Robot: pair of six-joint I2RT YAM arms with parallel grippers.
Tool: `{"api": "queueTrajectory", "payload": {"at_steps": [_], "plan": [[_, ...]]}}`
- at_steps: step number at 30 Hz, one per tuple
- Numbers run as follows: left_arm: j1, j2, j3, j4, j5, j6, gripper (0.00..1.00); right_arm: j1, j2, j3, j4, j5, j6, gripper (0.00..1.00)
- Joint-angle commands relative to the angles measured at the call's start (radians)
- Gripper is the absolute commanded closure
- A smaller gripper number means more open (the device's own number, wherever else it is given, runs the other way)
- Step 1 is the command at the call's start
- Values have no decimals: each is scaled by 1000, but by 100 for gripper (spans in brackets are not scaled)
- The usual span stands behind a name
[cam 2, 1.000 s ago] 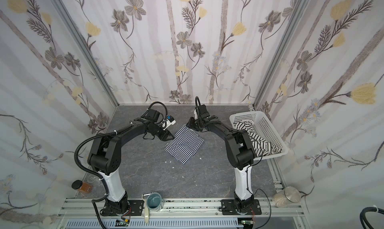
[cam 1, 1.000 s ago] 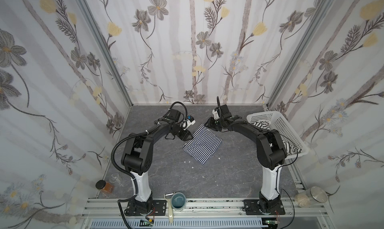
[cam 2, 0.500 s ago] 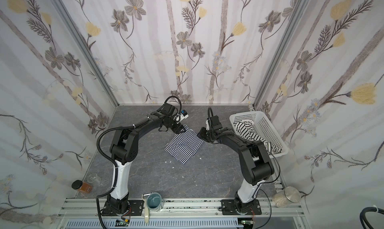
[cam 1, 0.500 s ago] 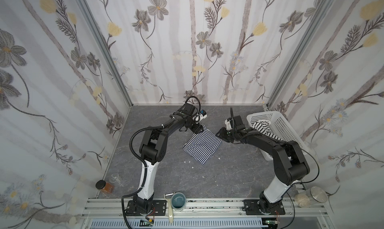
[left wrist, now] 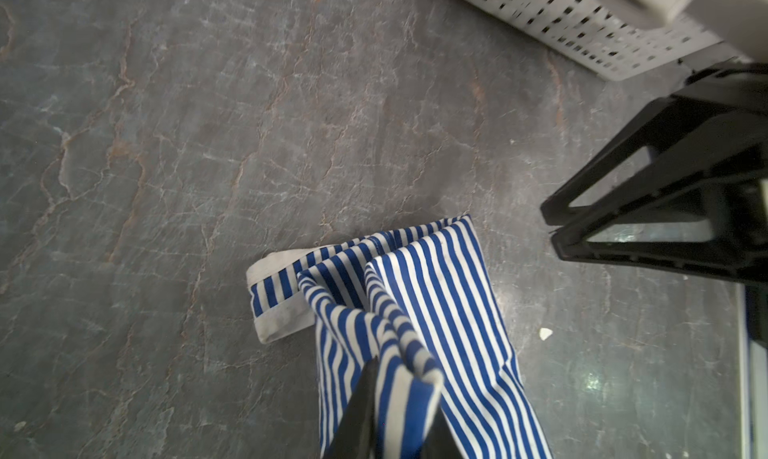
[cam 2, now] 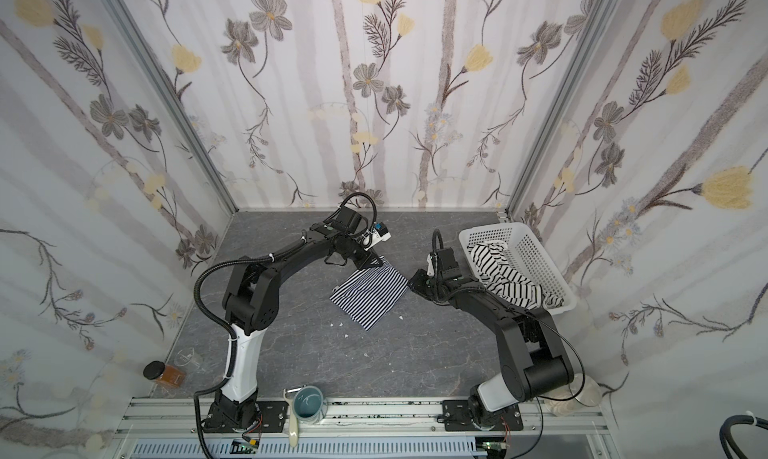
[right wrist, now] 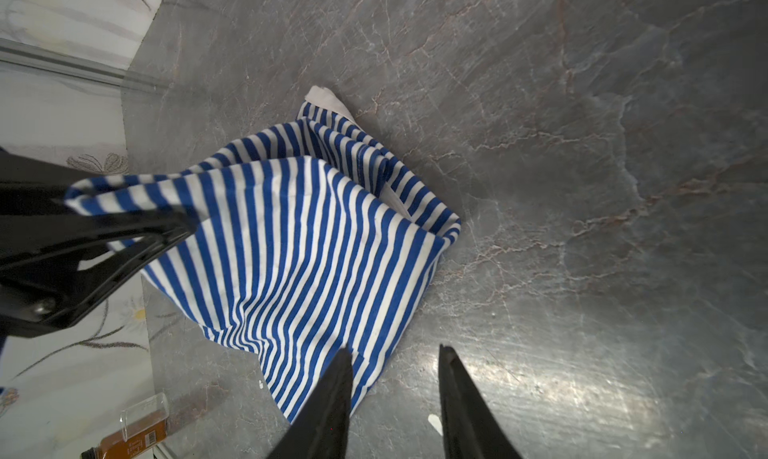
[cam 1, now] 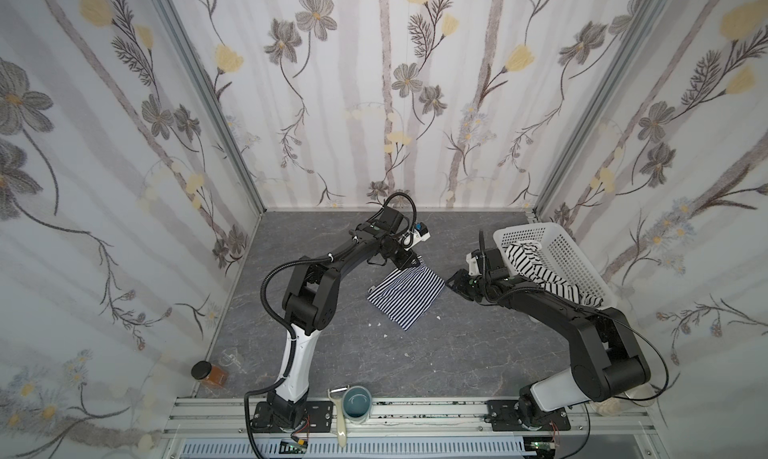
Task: Fold and stack the tank tops
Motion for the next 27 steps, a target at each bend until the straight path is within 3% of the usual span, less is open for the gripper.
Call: {"api": "queueTrajectory", "payload": {"at_steps": [1, 12, 21, 27], "plan": [[-11, -36, 13, -47, 100, -18, 88, -8, -21, -13, 53, 9, 4, 63], [-22, -12, 108, -215, 322, 13, 95, -25, -40, -21, 51, 15, 13, 63], [3, 242, 379, -411, 271, 113, 100, -28, -21, -11, 62, 11, 20, 64], [33, 330, 490, -424, 222, 116, 98, -28, -5, -1, 69, 8, 18, 64]]}}
